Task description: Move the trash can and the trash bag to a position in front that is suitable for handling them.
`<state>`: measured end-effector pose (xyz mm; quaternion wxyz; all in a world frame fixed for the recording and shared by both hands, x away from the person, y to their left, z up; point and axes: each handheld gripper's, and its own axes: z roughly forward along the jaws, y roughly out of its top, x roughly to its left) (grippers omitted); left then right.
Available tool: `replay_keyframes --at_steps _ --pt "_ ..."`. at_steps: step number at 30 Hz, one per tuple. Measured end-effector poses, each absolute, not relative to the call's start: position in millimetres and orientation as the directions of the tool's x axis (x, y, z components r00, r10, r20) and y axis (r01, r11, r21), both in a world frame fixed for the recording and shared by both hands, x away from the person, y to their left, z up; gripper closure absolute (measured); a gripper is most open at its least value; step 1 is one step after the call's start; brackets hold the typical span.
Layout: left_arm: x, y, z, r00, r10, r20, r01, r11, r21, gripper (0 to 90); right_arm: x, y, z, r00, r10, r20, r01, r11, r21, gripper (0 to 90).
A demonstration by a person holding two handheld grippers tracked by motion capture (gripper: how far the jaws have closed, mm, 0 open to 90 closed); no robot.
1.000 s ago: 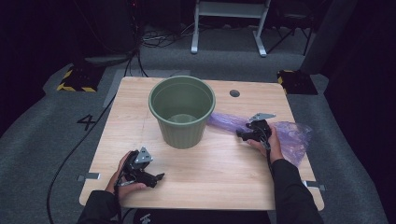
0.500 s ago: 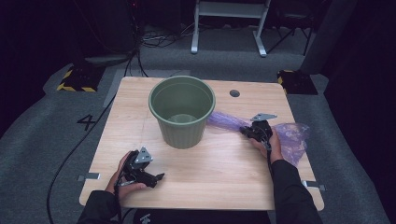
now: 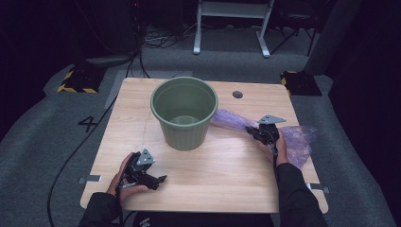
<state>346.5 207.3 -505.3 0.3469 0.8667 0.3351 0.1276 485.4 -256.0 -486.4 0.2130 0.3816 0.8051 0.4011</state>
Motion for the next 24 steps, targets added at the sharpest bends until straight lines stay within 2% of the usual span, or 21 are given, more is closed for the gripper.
replay_keyframes --at_steps 17,24 --pt "346 207 -505 0.742 0.671 -0.009 0.492 -0.535 0.687 0.7 480 -263 -476 -0.608 0.794 -0.032 0.392 0.334 0.857 90.0" --pt "346 207 -505 0.742 0.671 -0.009 0.492 -0.535 0.687 0.7 480 -263 -462 -0.61 0.79 -0.05 0.351 0.327 0.877 90.0"
